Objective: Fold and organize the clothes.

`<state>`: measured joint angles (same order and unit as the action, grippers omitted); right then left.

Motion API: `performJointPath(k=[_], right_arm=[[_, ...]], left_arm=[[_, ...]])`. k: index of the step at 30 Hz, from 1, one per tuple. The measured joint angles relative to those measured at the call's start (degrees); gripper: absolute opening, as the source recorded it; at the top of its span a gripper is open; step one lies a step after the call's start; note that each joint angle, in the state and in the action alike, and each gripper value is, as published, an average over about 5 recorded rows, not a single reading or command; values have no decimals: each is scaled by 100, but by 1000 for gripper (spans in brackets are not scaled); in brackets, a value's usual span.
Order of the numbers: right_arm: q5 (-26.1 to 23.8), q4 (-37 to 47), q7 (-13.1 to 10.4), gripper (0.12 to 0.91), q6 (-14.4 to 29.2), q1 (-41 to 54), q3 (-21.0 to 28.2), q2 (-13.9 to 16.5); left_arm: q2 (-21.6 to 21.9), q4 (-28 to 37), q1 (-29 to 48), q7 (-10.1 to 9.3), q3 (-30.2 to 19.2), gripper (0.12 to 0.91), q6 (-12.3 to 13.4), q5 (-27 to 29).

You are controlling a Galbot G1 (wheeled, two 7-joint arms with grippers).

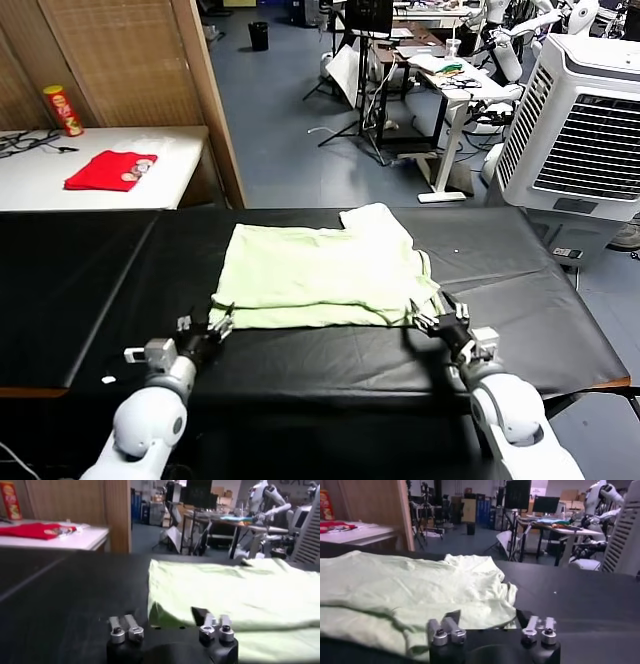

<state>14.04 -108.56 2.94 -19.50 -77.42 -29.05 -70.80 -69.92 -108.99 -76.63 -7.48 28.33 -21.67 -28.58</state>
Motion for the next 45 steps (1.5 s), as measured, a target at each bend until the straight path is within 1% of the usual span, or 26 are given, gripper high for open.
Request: performJointPath(k=[2, 3, 4, 6, 7, 9, 10, 11, 13, 14, 18, 22, 24, 25, 26, 28, 29, 31, 32, 33, 35, 36, 38, 40, 42, 45], right_arm=[[-34, -4, -9, 457, 19, -60, -9, -50], [-47, -9, -18, 390, 27, -84, -14, -69], [-55, -22, -32, 340, 32, -109, -23, -83], [-52, -67, -64, 235, 22, -162, -48, -96], [-41, -102, -77, 195, 5, -193, -64, -92], [-7, -190, -91, 142, -58, -261, -98, -63], [20, -248, -95, 131, -103, -304, -118, -36], [53, -313, -100, 127, -155, -352, -139, -5], [133, -463, -119, 122, -256, -466, -187, 67], [175, -549, -132, 122, -301, -538, -217, 109], [259, -914, -173, 122, -404, -920, -369, 277], [264, -1220, -193, 124, -527, -1338, -491, 350], [261, -1357, -201, 152, -622, -1529, -519, 364], [259, -1425, -204, 183, -679, -1618, -529, 371], [258, -1496, -210, 230, -742, -1701, -538, 378], [256, -1655, -227, 327, -888, -1857, -563, 397], [256, -1742, -239, 393, -970, -1929, -581, 409], [265, -1942, -271, 494, -1153, -2064, -628, 443], [292, -2050, -286, 561, -1240, -2119, -658, 464], [342, -2160, -302, 611, -1310, -2160, -694, 485], [504, -2375, -336, 709, -1382, -2193, -782, 530], [616, -2457, -355, 744, -1369, -2173, -828, 556], [822, -2558, -385, 784, -1276, -2052, -897, 619], [973, -2542, -405, 794, -1142, -1781, -915, 695], [1046, -2385, -437, 797, -1034, -1351, -861, 760], [1080, -1894, -523, 798, -949, -498, -634, 818]], left_arm=[[-22, 32, -24, 0, 19, 706, -23, -103], [-31, 49, -32, 2, 30, 658, -33, -157], [-37, 66, -40, 11, 42, 594, -40, -212], [-43, 90, -58, 47, 62, 493, -45, -296], [-43, 97, -66, 68, 68, 426, -46, -322], [-44, 93, -88, 95, 73, 326, -48, -353], [-46, 81, -103, 91, 73, 259, -49, -357], [-49, 62, -123, 77, 73, 210, -53, -352], [-52, -2, -177, 25, 73, 146, -66, -324], [-50, -50, -215, -16, 74, 131, -74, -299], [-22, -321, -456, -179, 94, 129, -109, -95], [1, -704, -873, -230, 145, 129, -123, 215], [-9, -914, -1126, -255, 180, 129, -134, 295], [-16, -1018, -1255, -279, 199, 129, -146, 315], [-20, -1121, -1383, -306, 219, 130, -164, 327], [-14, -1325, -1640, -354, 271, 160, -202, 347], [-3, -1417, -1757, -367, 299, 192, -225, 365], [34, -1592, -1973, -386, 360, 288, -285, 410], [56, -1673, -2070, -404, 387, 338, -326, 428], [79, -1754, -2164, -432, 414, 405, -378, 442], [123, -1913, -2338, -511, 457, 506, -494, 451], [144, -1996, -2417, -566, 474, 573, -567, 459], [181, -2170, -2531, -672, 506, 668, -752, 471], [217, -2356, -2579, -751, 547, 750, -921, 472], [262, -2513, -2551, -776, 600, 786, -1006, 438], [381, -2598, -2316, -747, 658, 796, -1004, 265]])
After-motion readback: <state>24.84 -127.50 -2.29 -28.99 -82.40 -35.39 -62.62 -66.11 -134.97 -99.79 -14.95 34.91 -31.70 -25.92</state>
